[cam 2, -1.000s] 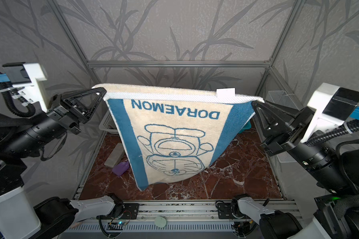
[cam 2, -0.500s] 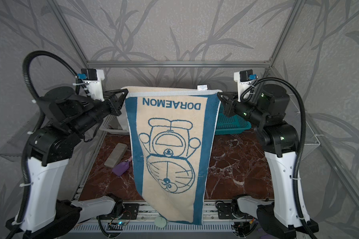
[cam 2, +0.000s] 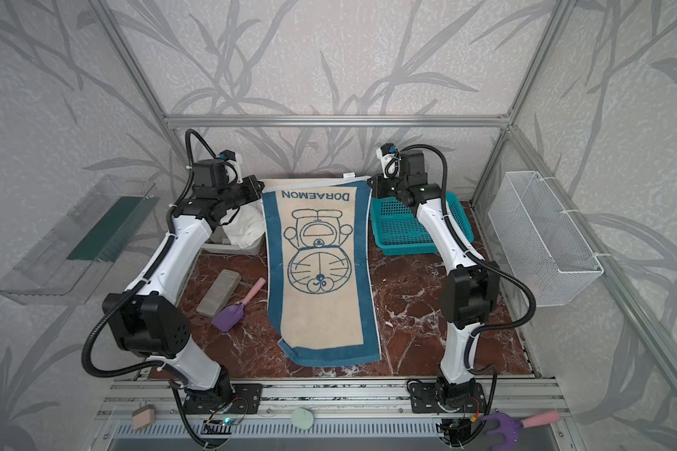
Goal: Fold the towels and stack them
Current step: 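Lower the hanging towel with both grippers, laying it flat on the table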
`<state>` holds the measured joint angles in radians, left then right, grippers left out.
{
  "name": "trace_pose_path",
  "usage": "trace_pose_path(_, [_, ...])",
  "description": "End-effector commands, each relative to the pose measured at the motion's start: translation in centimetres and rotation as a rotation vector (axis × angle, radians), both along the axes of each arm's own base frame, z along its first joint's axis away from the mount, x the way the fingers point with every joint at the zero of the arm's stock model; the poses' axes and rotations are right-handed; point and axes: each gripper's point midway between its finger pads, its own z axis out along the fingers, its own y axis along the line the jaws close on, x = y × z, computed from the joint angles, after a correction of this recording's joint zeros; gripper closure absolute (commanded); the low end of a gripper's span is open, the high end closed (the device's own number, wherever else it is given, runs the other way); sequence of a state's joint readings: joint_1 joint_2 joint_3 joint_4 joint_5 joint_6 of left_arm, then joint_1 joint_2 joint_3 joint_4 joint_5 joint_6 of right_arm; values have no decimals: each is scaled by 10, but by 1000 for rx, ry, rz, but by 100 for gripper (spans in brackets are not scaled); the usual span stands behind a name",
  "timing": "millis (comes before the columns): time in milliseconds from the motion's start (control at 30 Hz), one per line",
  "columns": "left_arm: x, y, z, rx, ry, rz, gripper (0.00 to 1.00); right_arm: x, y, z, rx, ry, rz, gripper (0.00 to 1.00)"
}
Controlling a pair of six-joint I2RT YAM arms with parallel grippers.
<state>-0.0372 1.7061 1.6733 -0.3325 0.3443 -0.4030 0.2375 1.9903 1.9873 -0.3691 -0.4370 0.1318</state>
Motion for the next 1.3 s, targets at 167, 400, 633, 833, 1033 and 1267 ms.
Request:
trace_pose_path(167, [39,-11,-18,-88,-37,-60,100,33,-6,18,-18,-117,-39,100])
trace_pose_path(400, [21,-17,26,-108,-124,-93,100,3,-16,76,17,-188,-31,100])
trace_pose_path(633, [-67,-5,139,-29,-322,-38,100,-91,-37,168,-1,-324,-50,100])
trace_pose_path(833, [-170,-2,233,16,-532,-19,100,-200,-51,238,-24,-487,-53,100])
trace_pose_path(1033, [-260,9,314,23,-763,22,100,-280,-64,301,-13,-630,-51,100])
trace_pose_path(1267, [-317,24,372,68,-922,94,100,-327,-75,362,53,-747,-33,100])
